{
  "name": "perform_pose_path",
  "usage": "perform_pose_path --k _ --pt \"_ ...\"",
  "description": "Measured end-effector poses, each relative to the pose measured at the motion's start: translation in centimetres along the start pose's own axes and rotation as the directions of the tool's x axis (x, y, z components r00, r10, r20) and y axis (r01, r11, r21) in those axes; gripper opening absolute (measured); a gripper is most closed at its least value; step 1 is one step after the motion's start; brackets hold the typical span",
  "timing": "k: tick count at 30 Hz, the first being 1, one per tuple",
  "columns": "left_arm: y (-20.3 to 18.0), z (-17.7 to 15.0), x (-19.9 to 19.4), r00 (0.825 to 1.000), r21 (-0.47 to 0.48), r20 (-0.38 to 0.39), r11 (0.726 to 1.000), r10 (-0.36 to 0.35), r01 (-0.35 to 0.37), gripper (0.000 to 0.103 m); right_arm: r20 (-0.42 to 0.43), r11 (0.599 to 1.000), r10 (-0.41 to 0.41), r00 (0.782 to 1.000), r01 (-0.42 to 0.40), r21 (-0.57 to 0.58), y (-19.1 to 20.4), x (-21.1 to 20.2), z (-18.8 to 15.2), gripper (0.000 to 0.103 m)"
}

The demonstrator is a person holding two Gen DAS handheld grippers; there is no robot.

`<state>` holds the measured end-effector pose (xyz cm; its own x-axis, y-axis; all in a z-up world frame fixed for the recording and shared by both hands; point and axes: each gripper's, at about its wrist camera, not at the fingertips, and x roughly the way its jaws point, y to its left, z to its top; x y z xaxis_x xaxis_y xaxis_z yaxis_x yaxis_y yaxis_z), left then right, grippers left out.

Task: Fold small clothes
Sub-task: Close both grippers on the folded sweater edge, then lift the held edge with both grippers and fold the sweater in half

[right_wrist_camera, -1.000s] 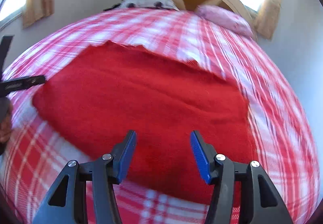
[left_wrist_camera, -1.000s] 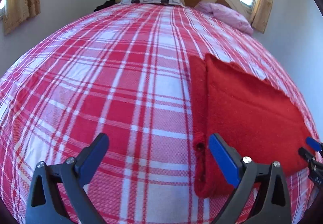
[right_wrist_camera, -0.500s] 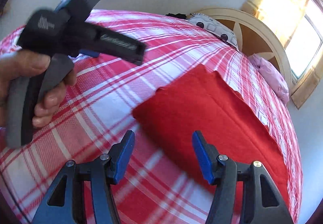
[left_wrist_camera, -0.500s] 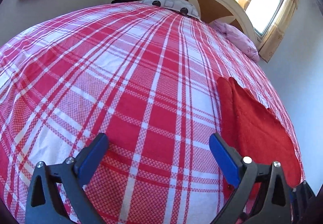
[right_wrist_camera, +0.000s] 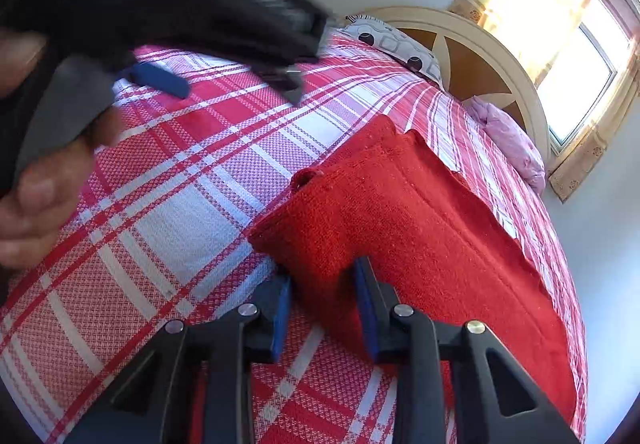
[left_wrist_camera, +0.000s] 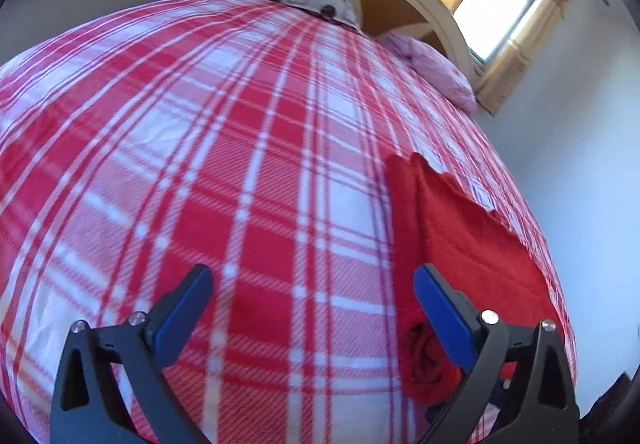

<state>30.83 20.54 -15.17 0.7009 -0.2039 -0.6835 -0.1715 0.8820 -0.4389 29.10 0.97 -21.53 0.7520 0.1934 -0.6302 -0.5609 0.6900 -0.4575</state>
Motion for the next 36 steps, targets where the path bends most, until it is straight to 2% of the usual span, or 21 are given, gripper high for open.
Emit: perform_pose_path --k 3,6,8,10,13,17,19,20,21,25,27,28,29,32,36 --pt "-2.0 1.9 2.2 0.998 0.069 -0.052 0.997 -0.028 0.032 0.097 0.007 1.0 -0.003 1.0 0.003 0.005 0.3 0.0 0.0 0.03" --pt "-3.6 4.1 5.0 0.99 0.082 -0.116 0.992 -0.084 0.094 0.095 0.01 1.0 0.001 1.0 -0.001 0.012 0.5 -0.2 -0.2 0.03" --pt "-4.7 5.0 6.7 0.984 0.099 -0.152 0.989 -0.097 0.113 0.093 0.012 1.0 -0.002 1.0 0.002 0.013 0.3 0.2 -0.1 0.03" --pt "-5.5 5.8 8.2 0.982 0.106 -0.17 0.989 -0.087 0.106 0.086 0.013 1.0 -0.006 1.0 0.006 0.011 0.2 0.3 -0.1 0.03" --pt "-6.3 6.3 10.0 0.972 0.104 -0.214 0.987 -0.096 0.12 0.084 0.012 1.0 -0.012 1.0 0.012 0.006 0.4 0.4 -0.1 0.03" --pt "-6.8 6.4 10.5 0.972 0.12 -0.212 0.984 -0.102 0.13 0.083 0.014 1.0 -0.014 1.0 0.014 0.006 0.5 0.3 -0.1 0.03" --pt "-7.0 6.6 10.6 0.971 0.133 -0.218 0.983 -0.097 0.128 0.068 0.016 1.0 -0.01 1.0 0.01 0.011 0.4 0.3 -0.1 0.03" --pt "-7.1 6.6 10.8 0.97 0.137 -0.225 0.982 -0.096 0.129 0.054 0.017 1.0 -0.007 1.0 0.007 0.014 0.4 0.2 -0.1 0.03" --pt "-7.0 6.5 10.9 0.966 0.13 -0.237 0.982 -0.104 0.138 0.045 0.018 1.0 -0.003 1.0 0.003 0.017 0.3 0.2 -0.1 0.029" --pt "-7.0 6.6 11.3 0.952 0.074 -0.268 0.982 -0.15 0.176 0.044 0.019 1.0 0.002 1.0 -0.003 0.023 -0.1 0.4 -0.1 0.028" --pt "-7.3 6.7 11.5 0.952 0.086 -0.273 0.982 -0.137 0.166 0.042 0.02 1.0 0.001 1.0 -0.002 0.025 -0.1 0.4 -0.1 0.023" --pt "-7.6 6.6 11.5 0.956 0.104 -0.268 0.983 -0.122 0.154 0.034 0.021 1.0 0.002 1.0 -0.002 0.027 -0.4 0.4 -0.2 0.017" --pt "-7.9 6.5 11.3 0.956 0.12 -0.269 0.98 -0.12 0.157 0.012 0.024 0.999 0.003 1.0 -0.004 0.037 -0.7 0.4 -0.2 0.015" --pt "-8.8 6.5 10.6 0.964 0.163 -0.249 0.977 -0.096 0.139 0.012 0.037 0.998 0.023 0.999 -0.026 0.063 -1.4 0.1 -0.2 0.012" --pt "-9.4 7.1 9.3 0.967 0.16 -0.231 0.977 -0.103 0.142 0.011 0.074 0.986 0.076 0.994 -0.086 0.144 -3.4 -0.9 -0.4 0.011"
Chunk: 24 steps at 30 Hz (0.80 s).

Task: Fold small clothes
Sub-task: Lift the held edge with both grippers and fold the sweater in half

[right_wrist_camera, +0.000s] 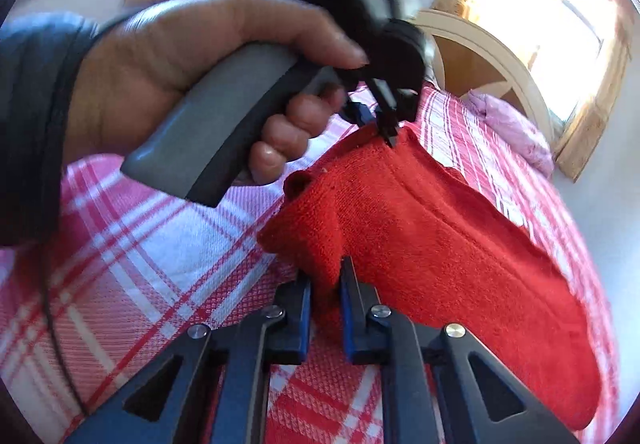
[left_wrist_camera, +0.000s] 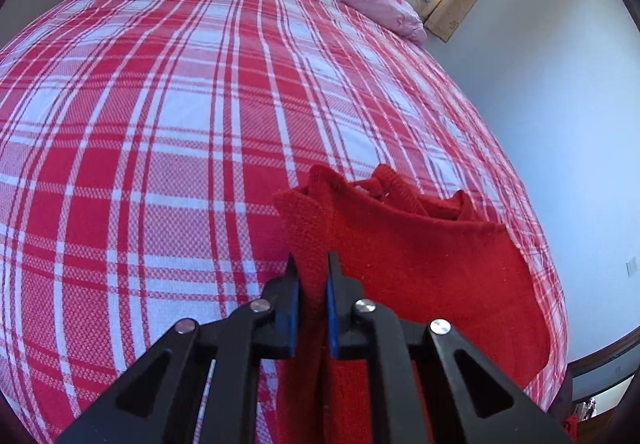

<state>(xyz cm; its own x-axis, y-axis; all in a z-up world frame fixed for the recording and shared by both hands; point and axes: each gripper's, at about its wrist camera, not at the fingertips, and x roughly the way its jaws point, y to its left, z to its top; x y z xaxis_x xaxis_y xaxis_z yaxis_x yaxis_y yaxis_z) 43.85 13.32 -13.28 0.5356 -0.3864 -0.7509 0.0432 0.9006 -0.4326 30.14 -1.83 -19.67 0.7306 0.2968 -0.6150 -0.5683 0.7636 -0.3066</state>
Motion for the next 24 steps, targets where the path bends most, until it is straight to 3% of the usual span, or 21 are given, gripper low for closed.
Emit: perform_pose_path --k 7,13,24 --pt "-2.9 1.2 -2.3 0.998 -0.003 0.063 1.0 -0.026 0.026 0.01 0.093 0.989 0.045 0.995 -0.057 0.133 -4.7 -3.5 0.5 0.011" --pt "-8.1 2.4 -3.4 0.991 0.031 0.109 0.997 -0.073 0.07 0.01 0.147 0.962 0.052 0.988 -0.089 0.256 -9.6 -5.7 -0.1 0.01" --pt "-18.9 3.1 -0.9 0.988 0.169 0.079 0.979 -0.13 0.115 0.01 0.166 0.882 0.055 0.985 -0.126 0.453 -18.0 -8.2 -4.6 0.01"
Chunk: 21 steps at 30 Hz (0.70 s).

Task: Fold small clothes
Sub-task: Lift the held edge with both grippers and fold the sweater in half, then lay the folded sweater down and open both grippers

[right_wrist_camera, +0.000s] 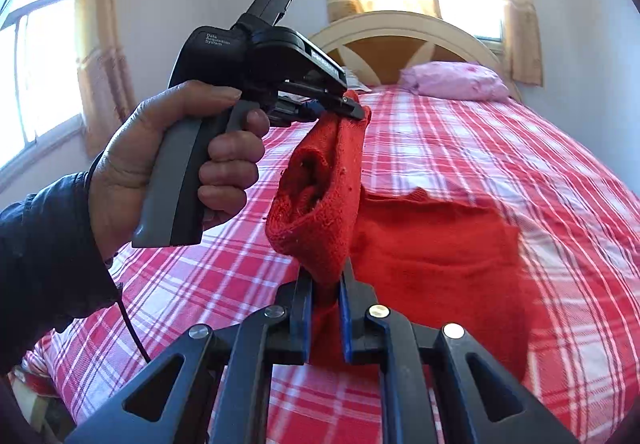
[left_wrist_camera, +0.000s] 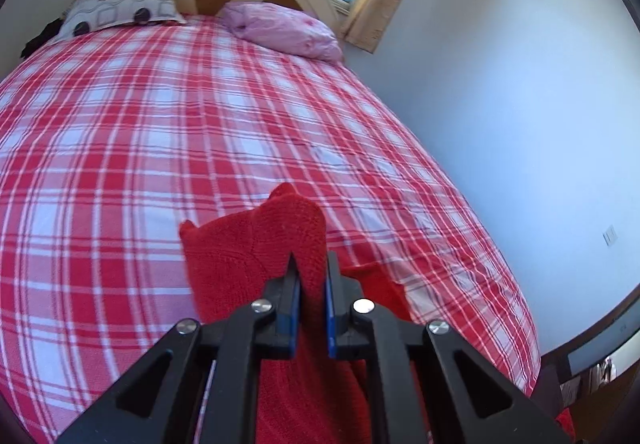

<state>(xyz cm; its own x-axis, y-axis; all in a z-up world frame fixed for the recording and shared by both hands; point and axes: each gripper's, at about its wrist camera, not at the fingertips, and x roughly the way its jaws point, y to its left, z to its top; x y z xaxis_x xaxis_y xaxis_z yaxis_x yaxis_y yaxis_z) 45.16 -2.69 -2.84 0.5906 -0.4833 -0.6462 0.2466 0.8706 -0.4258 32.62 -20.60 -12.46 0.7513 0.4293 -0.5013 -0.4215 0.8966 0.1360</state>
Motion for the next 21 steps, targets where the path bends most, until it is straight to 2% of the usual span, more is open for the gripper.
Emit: perform_pose_path --k 9,11,15,21 --pt "-6.1 -0.6 4.8 0.998 0.083 -0.067 0.996 -0.021 0.026 0.01 -0.047 0.987 -0.007 0.999 0.015 0.16 -6.4 -1.7 -1.9 0.01" --pt "-7.1 -1.1 6.5 0.995 0.101 -0.101 0.995 -0.019 0.029 0.01 -0.067 0.979 0.001 0.998 0.012 0.204 -7.8 -1.8 -2.5 0.01" --pt "-9.1 -2.6 9.1 0.987 0.135 -0.159 0.99 -0.023 0.045 0.01 -0.097 0.967 0.011 0.995 0.014 0.254 -9.5 -2.1 -4.1 0.01" --pt "-11.9 -4.6 11.6 0.979 0.196 -0.202 0.979 -0.009 0.05 0.01 -0.139 0.952 0.02 0.99 0.024 0.306 -11.5 -2.3 -5.7 0.01"
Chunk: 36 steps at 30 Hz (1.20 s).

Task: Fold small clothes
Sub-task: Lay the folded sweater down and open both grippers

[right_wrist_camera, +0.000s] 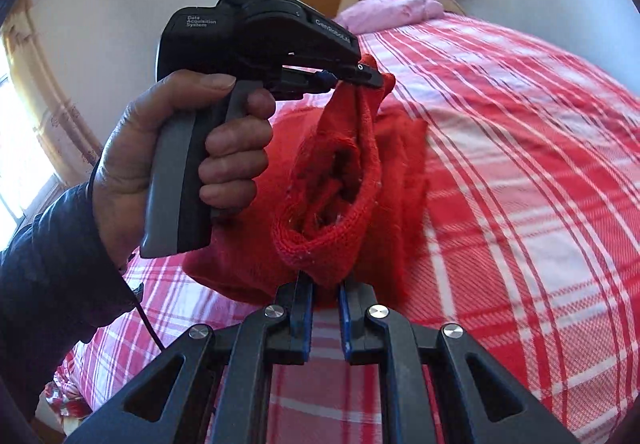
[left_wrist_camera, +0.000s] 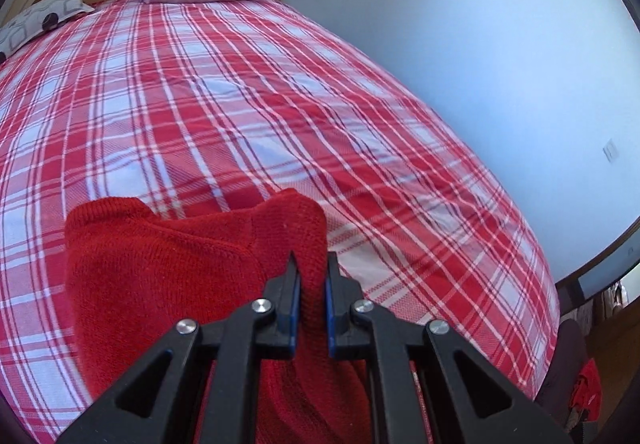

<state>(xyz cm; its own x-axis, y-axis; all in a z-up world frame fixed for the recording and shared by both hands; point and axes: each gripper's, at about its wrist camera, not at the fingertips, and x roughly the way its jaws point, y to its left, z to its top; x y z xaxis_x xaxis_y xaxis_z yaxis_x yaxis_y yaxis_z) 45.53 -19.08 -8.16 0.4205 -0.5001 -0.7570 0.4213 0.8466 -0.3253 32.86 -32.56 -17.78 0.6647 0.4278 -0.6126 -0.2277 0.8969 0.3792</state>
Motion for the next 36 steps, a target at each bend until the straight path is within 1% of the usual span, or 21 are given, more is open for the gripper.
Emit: perform_pose_path --k 2,6,9,10,12,13,15,16,17,19,22,23,24,26,28,30,32,33,34,35,36 --pt "-0.3 -0.2 1.1 1.0 0.004 -0.015 1.0 0.016 -0.016 0.01 -0.02 0.999 0.012 1.0 -0.011 0.041 -1.0 0.3 -0.2 0.01" --pt "-0.7 -0.7 2.3 0.999 0.016 -0.033 0.999 0.038 -0.037 0.011 -0.041 0.996 0.039 0.998 -0.036 0.077 -1.7 0.4 -0.3 0.01" --pt "-1.3 -1.0 2.6 0.998 0.046 -0.044 0.998 0.047 -0.045 0.016 -0.068 0.992 0.069 0.995 -0.061 0.106 -2.2 0.5 -0.7 0.011" --pt "-1.5 -1.1 2.2 0.998 0.055 -0.037 0.997 0.052 -0.05 0.016 -0.077 0.99 0.084 0.994 -0.074 0.12 -2.5 0.6 -0.9 0.011" --pt "-2.1 -1.3 0.7 0.998 0.084 0.004 0.995 0.056 -0.056 0.021 -0.074 0.986 0.108 0.991 -0.098 0.134 -2.9 0.3 -1.1 0.011" --pt "-2.3 -1.5 -0.5 0.998 0.099 0.027 0.994 0.051 -0.053 0.029 -0.071 0.987 0.111 0.991 -0.102 0.124 -2.9 0.0 -1.2 0.013" --pt "-2.4 -2.0 -2.6 0.996 0.116 0.073 0.991 0.052 -0.06 0.053 -0.055 0.99 0.097 0.994 -0.091 0.104 -3.1 -0.5 -1.3 0.019" --pt "-2.3 -2.8 -4.1 0.993 0.128 0.11 0.99 0.048 -0.063 0.056 -0.046 0.992 0.088 0.995 -0.083 0.099 -3.2 -0.9 -1.5 0.024" --pt "-2.1 -3.4 -4.9 0.99 0.135 0.128 0.988 0.055 -0.072 0.059 -0.034 0.992 0.078 0.996 -0.074 0.105 -3.6 -1.5 -1.6 0.026" --pt "-1.4 -5.3 -6.1 0.986 0.157 0.135 0.981 0.096 -0.117 0.059 -0.008 0.992 0.058 0.998 -0.056 0.112 -4.2 -2.2 -1.8 0.028" --pt "-0.1 -8.4 -5.7 0.977 0.179 0.107 0.963 0.185 -0.202 0.059 0.03 0.991 0.044 0.999 -0.048 0.122 -4.7 -3.0 -1.6 0.028" --pt "0.7 -9.8 -5.4 0.969 0.192 0.088 0.951 0.23 -0.244 0.059 0.062 0.991 0.044 0.997 -0.052 0.124 -4.7 -3.4 -1.5 0.028" --pt "1.3 -10.7 -5.3 0.965 0.199 0.09 0.945 0.246 -0.259 0.058 0.089 0.992 0.042 0.995 -0.053 0.117 -4.4 -3.8 -1.3 0.028" --pt "2.0 -12.1 -5.5 0.956 0.2 0.121 0.937 0.267 -0.287 0.059 0.156 0.995 0.043 0.987 -0.055 0.078 -3.3 -4.7 -0.7 0.028" --pt "2.5 -12.4 -5.9 0.958 0.182 0.136 0.945 0.251 -0.273 0.059 0.205 0.998 0.052 0.977 -0.058 0.021 -1.5 -5.0 0.3 0.028" --pt "2.7 -12.2 -5.8 0.958 0.165 0.148 0.949 0.245 -0.268 0.063 0.231 0.998 0.055 0.972 -0.051 -0.02 0.1 -4.6 1.5 0.028" --pt "3.1 -12.0 -6.0 0.96 0.13 0.154 0.959 0.233 -0.254 0.063 0.233 0.996 0.064 0.97 -0.049 -0.07 2.0 -3.7 2.8 0.028" --pt "3.2 -12.1 -6.3 0.961 0.117 0.154 0.961 0.23 -0.249 0.064 0.203 0.993 0.086 0.975 -0.067 -0.096 2.7 -2.7 3.2 0.028" --pt "3.5 -12.2 -6.6 0.962 0.099 0.157 0.966 0.223 -0.24 0.064 0.178 0.992 0.088 0.98 -0.07 -0.104 2.9 -2.0 3.4 0.028" --pt "3.7 -12.3 -7.2 0.964 0.079 0.164 0.971 0.21 -0.225 0.067 0.13 0.995 0.051 0.99 -0.039 -0.093 2.9 -0.5 3.4 0.028" --pt "4.0 -12.7 -7.8 0.963 0.062 0.174 0.974 0.206 -0.219 0.073 0.102 0.997 0.018 0.995 -0.01 -0.078 2.5 0.3 3.3 0.028"
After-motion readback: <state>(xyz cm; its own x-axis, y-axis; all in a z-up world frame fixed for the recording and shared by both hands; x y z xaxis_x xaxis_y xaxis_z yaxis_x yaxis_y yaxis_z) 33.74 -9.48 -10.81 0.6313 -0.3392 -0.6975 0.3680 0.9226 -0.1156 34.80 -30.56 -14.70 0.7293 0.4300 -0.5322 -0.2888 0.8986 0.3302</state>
